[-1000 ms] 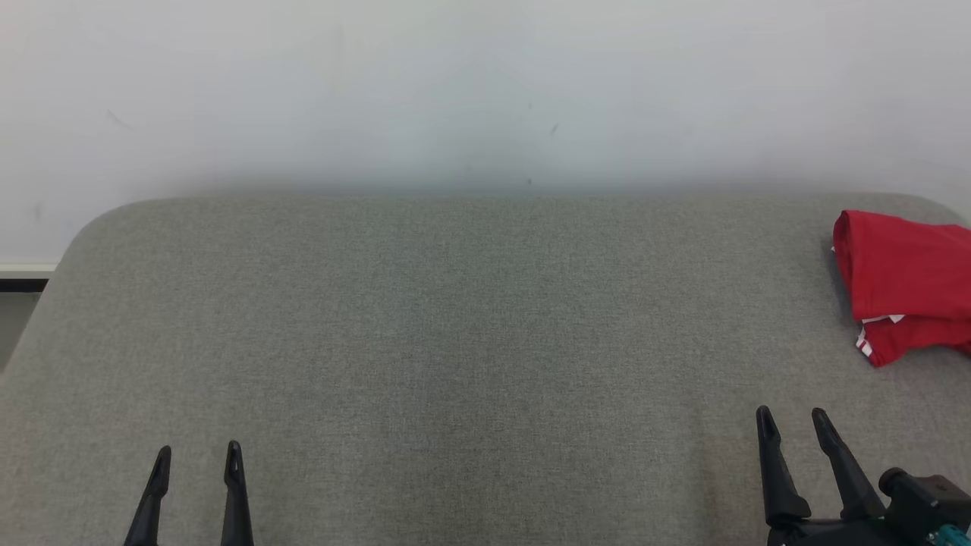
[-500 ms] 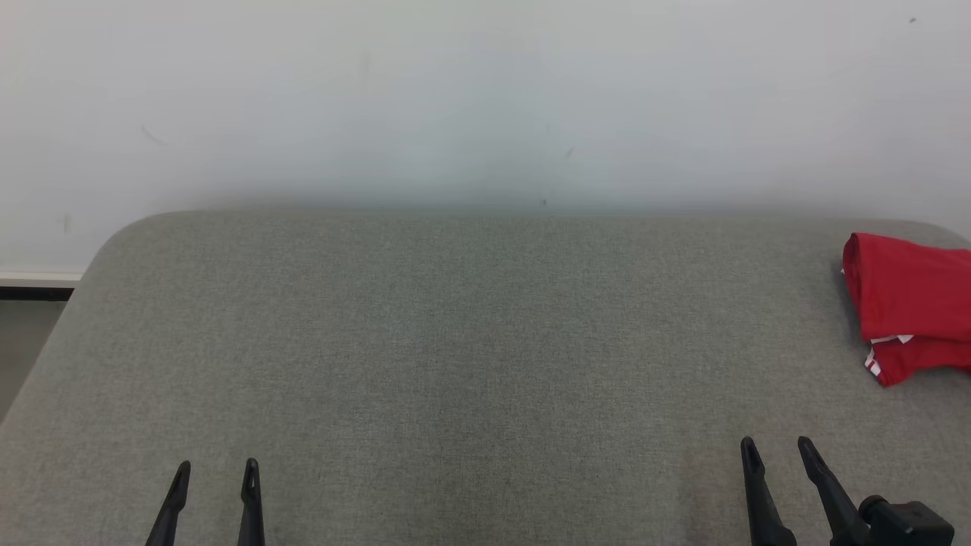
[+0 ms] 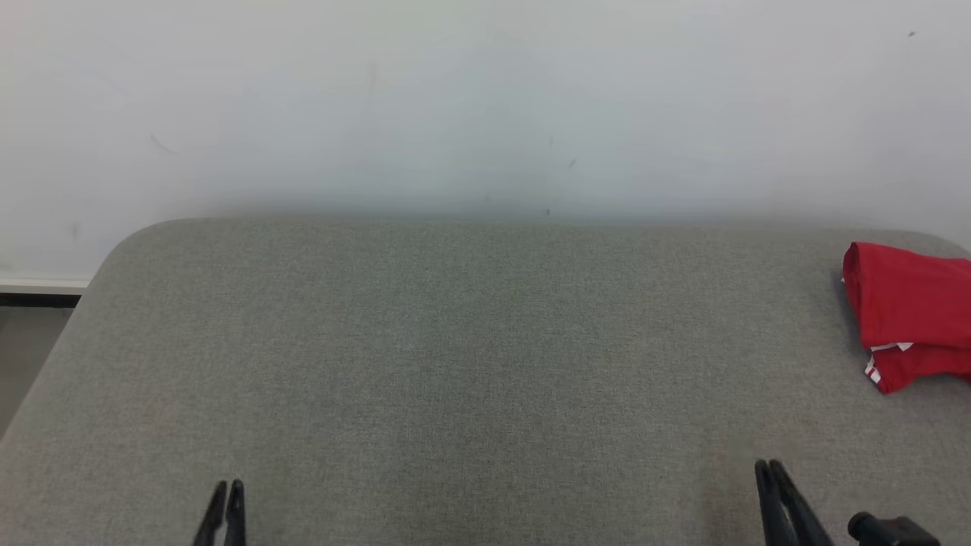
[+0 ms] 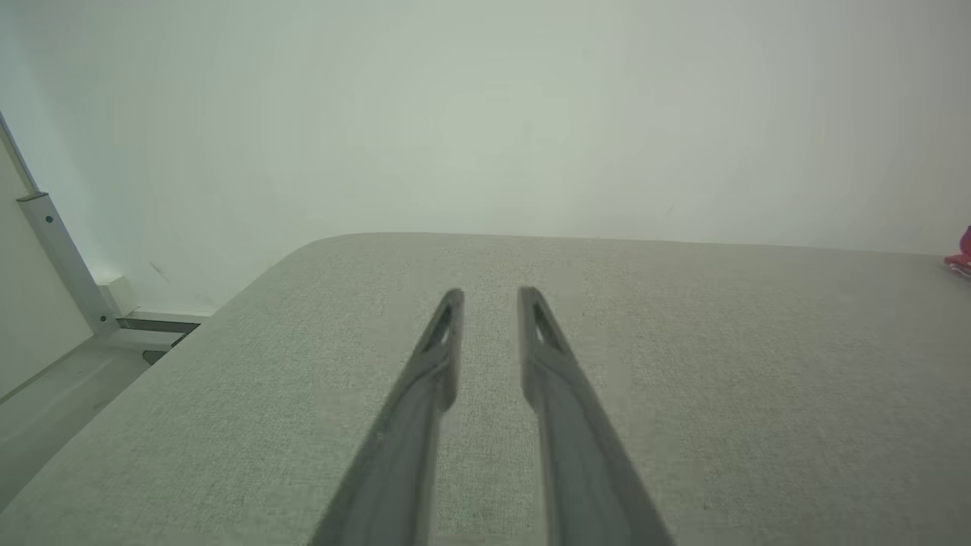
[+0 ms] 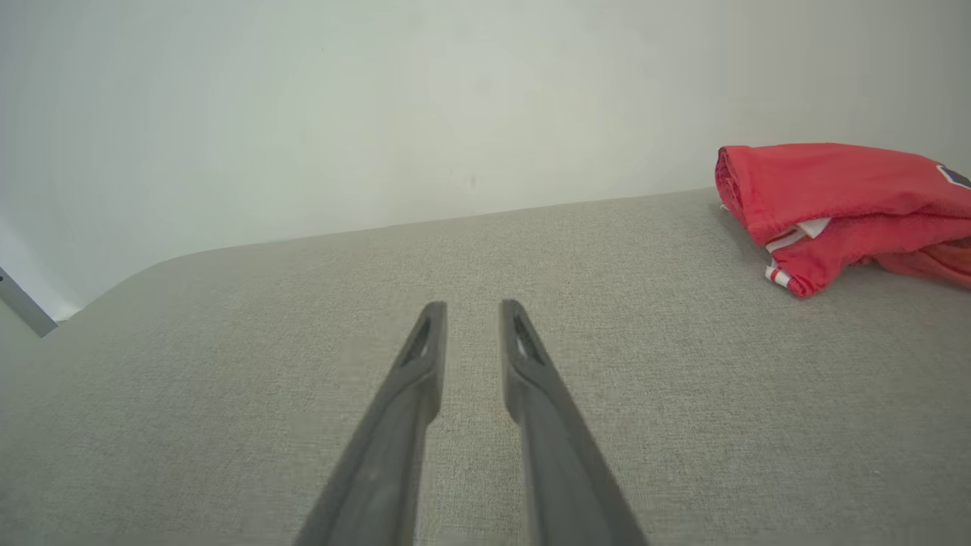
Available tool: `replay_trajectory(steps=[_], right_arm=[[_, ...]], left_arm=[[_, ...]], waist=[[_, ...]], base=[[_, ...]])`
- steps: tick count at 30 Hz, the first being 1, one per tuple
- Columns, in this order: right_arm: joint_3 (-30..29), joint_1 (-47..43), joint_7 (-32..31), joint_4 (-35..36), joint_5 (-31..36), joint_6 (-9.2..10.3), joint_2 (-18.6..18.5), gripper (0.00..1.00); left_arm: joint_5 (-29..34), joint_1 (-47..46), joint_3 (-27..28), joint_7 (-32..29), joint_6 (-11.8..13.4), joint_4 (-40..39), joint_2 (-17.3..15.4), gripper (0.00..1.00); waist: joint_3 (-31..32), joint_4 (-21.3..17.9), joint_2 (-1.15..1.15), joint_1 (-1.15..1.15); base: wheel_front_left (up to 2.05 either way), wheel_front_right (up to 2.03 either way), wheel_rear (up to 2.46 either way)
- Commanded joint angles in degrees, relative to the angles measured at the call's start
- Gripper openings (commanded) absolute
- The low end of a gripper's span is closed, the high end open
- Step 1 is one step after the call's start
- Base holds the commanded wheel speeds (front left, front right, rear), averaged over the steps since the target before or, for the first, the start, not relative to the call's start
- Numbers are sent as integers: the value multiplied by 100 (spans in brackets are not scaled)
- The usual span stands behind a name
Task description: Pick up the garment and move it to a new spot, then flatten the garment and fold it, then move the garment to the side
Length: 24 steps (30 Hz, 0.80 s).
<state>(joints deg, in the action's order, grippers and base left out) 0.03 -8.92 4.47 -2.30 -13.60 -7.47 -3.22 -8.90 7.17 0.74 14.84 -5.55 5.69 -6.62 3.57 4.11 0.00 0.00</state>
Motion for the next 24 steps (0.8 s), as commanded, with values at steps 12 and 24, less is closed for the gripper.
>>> replay_trajectory(steps=[12,24], right_arm=[[-59,202,-134,-212,-1174,0,-14,0],[-128,411,-262,-356,-2223,-1,-28,0]], left_arm=[[-1220,-211,104,-336,-29,189,65,0],[-2315,-386,169,-602,-54,274,112,0]], waist=[[-32,-35,0,0],[-65,-71,0,0]], base=[[0,0,0],[0,0,0]])
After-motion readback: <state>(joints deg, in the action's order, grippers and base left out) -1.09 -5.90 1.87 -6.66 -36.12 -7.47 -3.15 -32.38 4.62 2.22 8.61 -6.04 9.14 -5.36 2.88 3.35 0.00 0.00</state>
